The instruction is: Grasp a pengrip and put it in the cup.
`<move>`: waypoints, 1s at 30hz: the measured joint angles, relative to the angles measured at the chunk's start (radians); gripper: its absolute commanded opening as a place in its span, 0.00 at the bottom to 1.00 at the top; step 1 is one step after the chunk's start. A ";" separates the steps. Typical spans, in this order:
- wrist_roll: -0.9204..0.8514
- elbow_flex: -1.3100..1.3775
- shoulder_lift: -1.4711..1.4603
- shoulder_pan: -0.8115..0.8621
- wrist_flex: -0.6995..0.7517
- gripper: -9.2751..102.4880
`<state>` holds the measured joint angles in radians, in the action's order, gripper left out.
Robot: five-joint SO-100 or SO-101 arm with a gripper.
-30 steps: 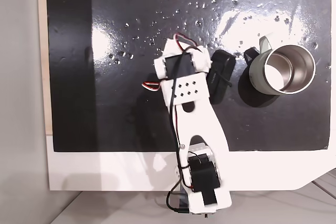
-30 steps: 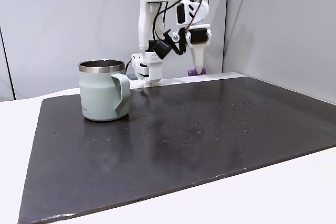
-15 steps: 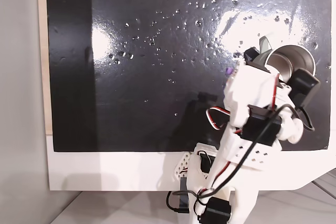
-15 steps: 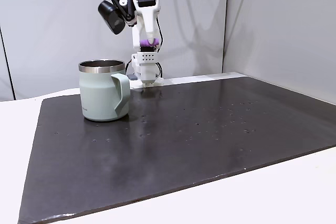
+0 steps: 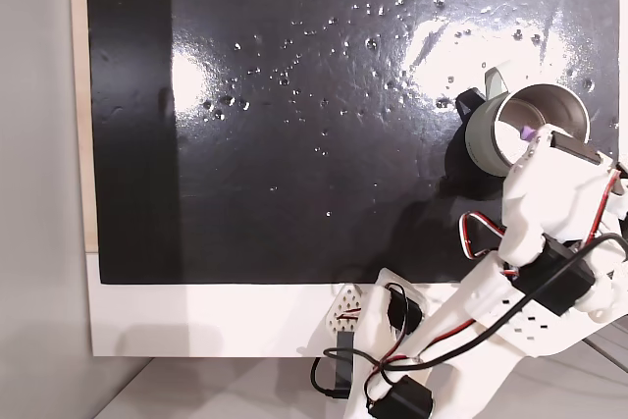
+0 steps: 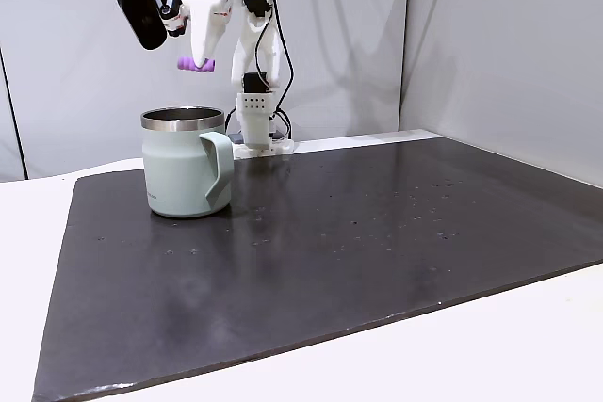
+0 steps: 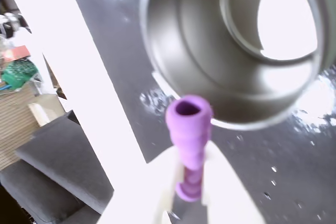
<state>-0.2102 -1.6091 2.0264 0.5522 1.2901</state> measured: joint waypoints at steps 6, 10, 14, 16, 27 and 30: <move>-0.041 -0.018 -0.031 0.035 -0.114 0.08; -0.048 -0.055 -0.031 0.044 -0.146 0.11; -0.049 -0.075 -0.031 0.041 -0.150 0.30; -0.049 -0.075 -0.031 0.049 -0.150 0.36; -0.044 -0.075 -0.031 0.057 -0.147 0.37; -0.044 -0.075 -0.031 0.057 -0.146 0.37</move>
<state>-0.2546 -1.6843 1.9957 0.6090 1.1443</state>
